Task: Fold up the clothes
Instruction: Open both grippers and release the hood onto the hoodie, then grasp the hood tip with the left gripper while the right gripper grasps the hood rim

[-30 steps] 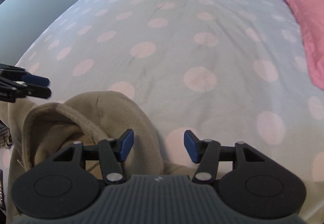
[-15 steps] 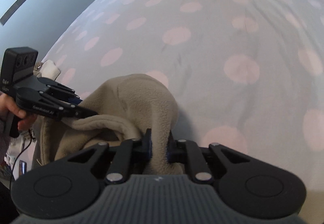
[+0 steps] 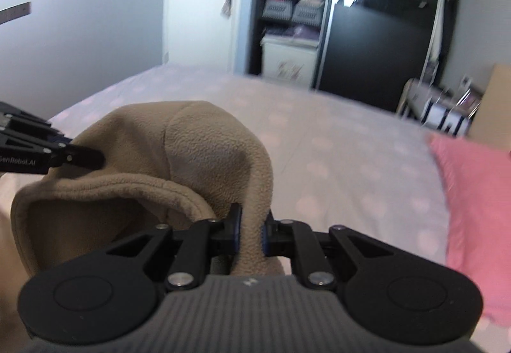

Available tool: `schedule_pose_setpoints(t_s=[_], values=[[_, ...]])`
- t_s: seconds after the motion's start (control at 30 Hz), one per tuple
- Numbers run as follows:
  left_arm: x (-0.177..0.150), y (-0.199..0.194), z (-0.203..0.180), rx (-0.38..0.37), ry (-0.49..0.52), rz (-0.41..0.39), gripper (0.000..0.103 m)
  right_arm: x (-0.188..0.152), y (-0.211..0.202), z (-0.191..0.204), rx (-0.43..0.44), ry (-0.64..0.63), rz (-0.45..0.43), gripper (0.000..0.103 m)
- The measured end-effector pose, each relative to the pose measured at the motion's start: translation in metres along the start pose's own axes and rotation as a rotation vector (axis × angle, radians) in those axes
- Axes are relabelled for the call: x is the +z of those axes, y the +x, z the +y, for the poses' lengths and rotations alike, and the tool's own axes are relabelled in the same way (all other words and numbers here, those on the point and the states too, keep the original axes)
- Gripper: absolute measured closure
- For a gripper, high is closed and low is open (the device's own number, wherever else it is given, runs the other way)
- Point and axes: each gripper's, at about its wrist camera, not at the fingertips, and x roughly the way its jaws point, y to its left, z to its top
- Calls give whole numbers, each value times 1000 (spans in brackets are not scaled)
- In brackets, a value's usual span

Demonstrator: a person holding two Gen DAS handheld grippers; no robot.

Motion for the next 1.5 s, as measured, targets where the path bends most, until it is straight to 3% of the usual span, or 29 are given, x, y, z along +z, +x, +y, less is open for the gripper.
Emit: schedule_pose_setpoints(t_s=[0.17,0.27,0.3,0.33,0.37,0.47,0.6,0.7,0.93,1.0,1.07,1.1,1.17,1.2,1.23,1.33,1.5], values=[[-4,51,5,53,-24,47,97,13,51,2,-95,-14,3,89],[-29,72,14,41,-70,103,86,3,80,2,-109,3,32,80],[-37,78,18,50,-88,123,82,-2,87,1,-108,11,49,66],[-46,79,22,53,-96,134,79,-8,94,2,-120,16,67,60],[-54,77,27,56,-93,137,77,-15,98,1,-126,11,80,61],[-72,71,39,84,-86,146,58,-37,103,-6,-112,-4,128,60],[-97,52,63,55,-101,165,57,-82,97,-20,-59,23,207,62],[-126,45,75,37,-25,252,57,-124,86,-33,1,16,266,62],[-195,40,100,41,-25,428,52,-201,72,-75,37,110,375,58],[-206,42,101,51,-18,441,52,-211,74,-80,31,136,381,50],[-211,38,97,67,-2,417,52,-222,81,-80,56,161,428,49],[-211,38,95,84,2,410,55,-229,85,-78,64,167,449,50],[-211,38,90,140,15,393,72,-238,85,-66,13,104,452,66],[-212,39,87,170,19,389,77,-241,85,-60,-27,62,449,83],[-212,40,83,198,20,388,82,-242,84,-54,-74,35,448,91],[-216,37,90,256,-48,396,84,-245,85,-48,-147,22,452,96],[-206,31,101,296,-106,417,82,-244,81,-61,-173,117,439,99]])
